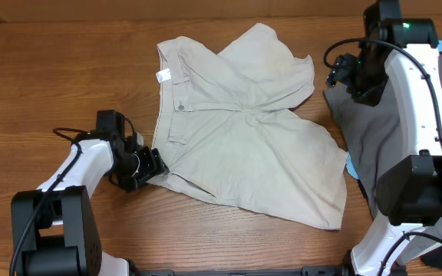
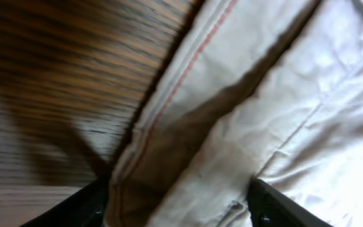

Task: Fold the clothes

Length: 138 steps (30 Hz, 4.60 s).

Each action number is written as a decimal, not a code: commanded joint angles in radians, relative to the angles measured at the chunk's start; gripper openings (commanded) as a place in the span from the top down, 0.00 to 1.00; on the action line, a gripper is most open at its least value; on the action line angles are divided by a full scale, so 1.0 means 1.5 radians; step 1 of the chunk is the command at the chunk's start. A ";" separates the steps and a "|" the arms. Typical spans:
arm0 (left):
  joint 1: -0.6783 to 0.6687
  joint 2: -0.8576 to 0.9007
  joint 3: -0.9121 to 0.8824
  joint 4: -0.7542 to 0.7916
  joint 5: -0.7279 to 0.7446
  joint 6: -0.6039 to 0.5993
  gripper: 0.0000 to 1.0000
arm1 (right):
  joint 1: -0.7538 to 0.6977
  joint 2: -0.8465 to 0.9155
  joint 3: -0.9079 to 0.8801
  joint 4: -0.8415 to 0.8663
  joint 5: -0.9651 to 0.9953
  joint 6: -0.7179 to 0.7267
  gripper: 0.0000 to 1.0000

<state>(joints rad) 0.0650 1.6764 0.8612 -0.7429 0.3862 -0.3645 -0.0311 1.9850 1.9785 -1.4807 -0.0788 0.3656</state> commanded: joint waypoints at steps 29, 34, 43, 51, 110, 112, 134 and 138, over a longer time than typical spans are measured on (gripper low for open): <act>0.282 -0.116 0.101 -0.261 -0.086 0.049 0.00 | 0.081 0.008 -0.320 0.417 -0.208 -0.067 0.22; 0.262 -0.115 0.100 -0.141 0.040 0.089 0.00 | 0.081 0.039 -0.351 0.545 -0.218 -0.020 0.27; 0.129 -0.114 0.100 0.054 0.027 0.089 0.00 | 0.079 0.111 -0.351 0.658 -0.227 -0.012 0.83; 0.058 -0.062 0.100 0.142 -0.043 0.088 0.09 | 0.005 0.087 -0.306 0.614 -0.101 0.004 0.96; -0.035 0.155 0.101 0.445 0.217 0.105 0.50 | -0.037 -0.025 -0.302 0.264 -0.105 -0.020 0.55; -0.034 0.155 0.101 0.455 0.221 0.098 0.63 | -0.037 -0.025 -0.302 0.264 -0.105 -0.020 0.54; 0.091 0.082 0.101 0.162 -0.027 -0.026 0.96 | -0.016 0.011 -0.303 0.494 -0.138 -0.085 0.92; 0.092 0.082 0.100 0.111 -0.127 -0.127 0.96 | -0.001 0.042 -0.303 0.561 -0.141 -0.085 0.92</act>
<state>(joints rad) 0.2028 1.8103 1.0191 -0.5407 0.3965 -0.4210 -0.0521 1.9991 1.5127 -0.7029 -0.2741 0.2420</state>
